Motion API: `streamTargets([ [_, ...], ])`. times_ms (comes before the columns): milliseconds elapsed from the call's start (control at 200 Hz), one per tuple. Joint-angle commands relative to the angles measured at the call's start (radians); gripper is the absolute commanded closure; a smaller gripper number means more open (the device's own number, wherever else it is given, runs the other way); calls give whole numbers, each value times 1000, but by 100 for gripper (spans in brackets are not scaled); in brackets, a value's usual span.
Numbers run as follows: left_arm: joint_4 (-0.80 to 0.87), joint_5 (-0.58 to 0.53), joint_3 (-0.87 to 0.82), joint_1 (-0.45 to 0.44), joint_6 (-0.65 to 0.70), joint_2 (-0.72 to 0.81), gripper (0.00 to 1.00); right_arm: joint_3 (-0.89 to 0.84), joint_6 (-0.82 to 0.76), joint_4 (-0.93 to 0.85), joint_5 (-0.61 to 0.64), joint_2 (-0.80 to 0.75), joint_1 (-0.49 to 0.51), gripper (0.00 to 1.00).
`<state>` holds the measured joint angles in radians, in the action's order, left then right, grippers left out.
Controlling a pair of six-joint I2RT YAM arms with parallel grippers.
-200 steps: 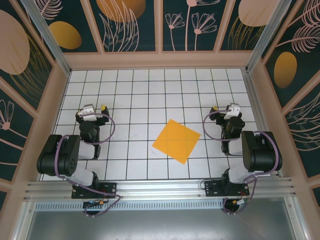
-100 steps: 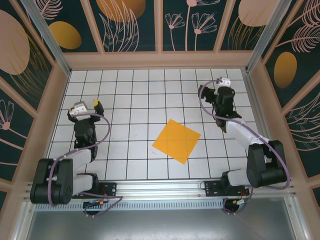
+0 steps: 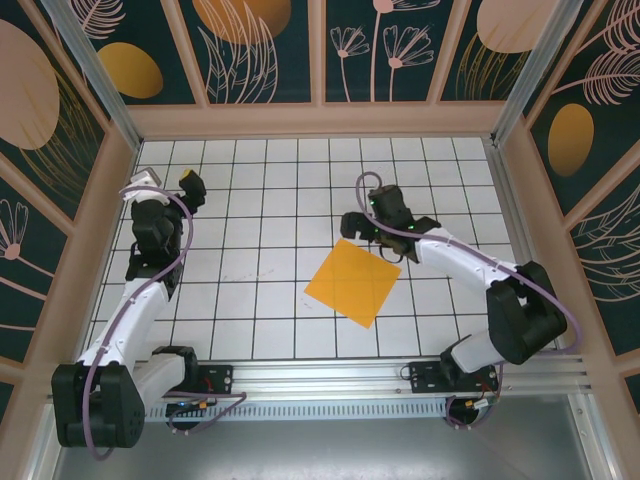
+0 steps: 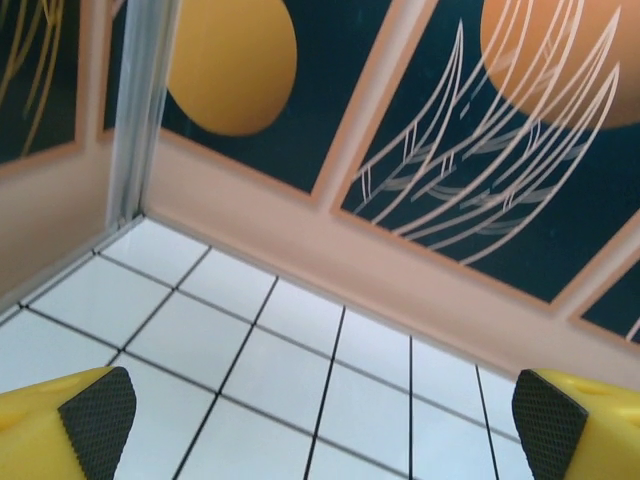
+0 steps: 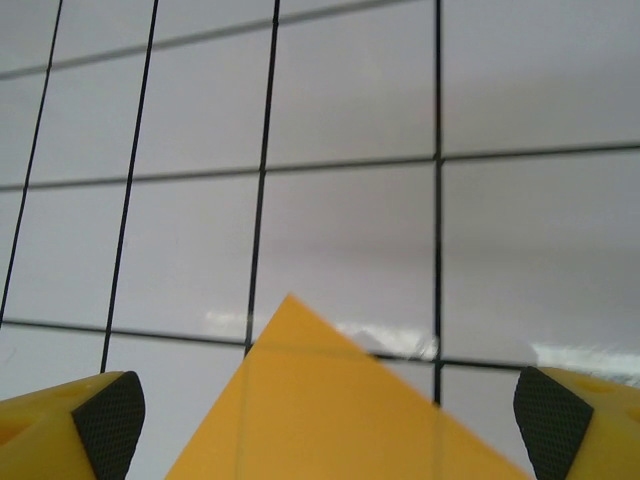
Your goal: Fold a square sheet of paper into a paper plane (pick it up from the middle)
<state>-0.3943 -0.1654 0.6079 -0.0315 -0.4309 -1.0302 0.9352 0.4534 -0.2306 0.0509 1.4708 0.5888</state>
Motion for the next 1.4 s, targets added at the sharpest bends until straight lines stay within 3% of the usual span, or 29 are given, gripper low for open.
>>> streamTargets([
  [0, 64, 65, 10, 4, -29, 12, 2, 4, 91, -60, -22, 47, 57, 3],
  [260, 78, 75, 15, 5, 0, -14, 1, 89, 81, -35, -76, 227, 113, 3],
  [420, 77, 70, 13, 4, 6, -31, 1, 155, 17, -47, -149, 333, 115, 3],
  [660, 80, 75, 21, 4, 11, -50, 2, 206, -1, -32, -159, 424, 102, 5],
  [946, 99, 79, 38, 5, 3, -74, 2, 146, 124, 28, -78, 442, -36, 5],
  [1066, 113, 85, 45, 4, 0, -77, 1, 151, 203, 18, -40, 436, -148, 5],
  [1206, 118, 101, 50, 5, -3, -79, 1, 239, 145, -32, -6, 410, -211, 5],
  [1396, 129, 124, 55, 4, -11, -77, 2, 282, 32, -109, -19, 343, -214, 5],
])
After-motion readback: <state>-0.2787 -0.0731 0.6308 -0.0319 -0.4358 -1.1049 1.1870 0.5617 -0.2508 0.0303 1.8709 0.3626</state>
